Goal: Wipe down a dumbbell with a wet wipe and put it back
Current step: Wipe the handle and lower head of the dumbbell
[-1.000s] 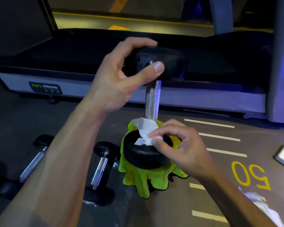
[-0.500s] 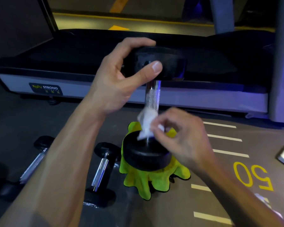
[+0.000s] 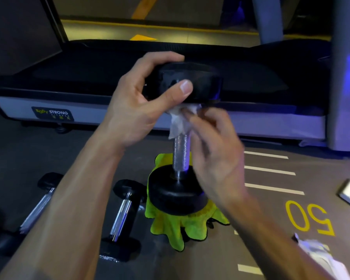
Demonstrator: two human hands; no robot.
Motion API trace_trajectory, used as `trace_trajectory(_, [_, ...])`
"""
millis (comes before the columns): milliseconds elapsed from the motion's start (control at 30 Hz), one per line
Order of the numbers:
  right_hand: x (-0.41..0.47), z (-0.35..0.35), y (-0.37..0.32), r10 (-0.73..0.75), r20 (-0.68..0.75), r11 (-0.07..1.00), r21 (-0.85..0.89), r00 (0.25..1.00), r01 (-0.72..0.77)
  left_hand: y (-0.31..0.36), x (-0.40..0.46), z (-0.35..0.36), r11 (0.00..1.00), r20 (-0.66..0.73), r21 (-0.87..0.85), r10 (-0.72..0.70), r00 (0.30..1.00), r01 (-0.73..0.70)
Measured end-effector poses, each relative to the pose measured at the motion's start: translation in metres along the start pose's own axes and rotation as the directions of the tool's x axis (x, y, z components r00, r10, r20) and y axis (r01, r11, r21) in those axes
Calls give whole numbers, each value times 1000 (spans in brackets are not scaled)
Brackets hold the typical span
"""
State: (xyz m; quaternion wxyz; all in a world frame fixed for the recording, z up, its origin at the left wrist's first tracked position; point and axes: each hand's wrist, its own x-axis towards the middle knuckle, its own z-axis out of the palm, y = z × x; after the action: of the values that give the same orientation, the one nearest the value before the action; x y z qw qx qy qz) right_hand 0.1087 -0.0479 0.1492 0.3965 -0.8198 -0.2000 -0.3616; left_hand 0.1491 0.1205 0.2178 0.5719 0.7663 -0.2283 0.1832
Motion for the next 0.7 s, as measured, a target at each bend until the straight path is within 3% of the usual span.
trace_trajectory(133, [-33,-1,0,-39,171,999,-3,984,40,0,-3,-3,1000,0,-13,5,1000,-5])
trace_trajectory(333, [-24,1,-12,-28,201,957,-278,979,84,1,-5,-3,1000,-13,-4,10,1000,-10])
trace_trajectory(433, [-37,-8,-11,-74,239,940,-308,968,148,0,-5,-4,1000,-29,-5,8,1000,-8])
trace_trajectory(567, [-9,-2,-17,-18,198,927,-365,980,91,0,-6,-4,1000,-13,-9,0,1000,0])
trace_trajectory(700, [-44,-6,-17,-42,314,929,-336,949,152,0,-7,-6,1000,-41,-22,-2,999,1])
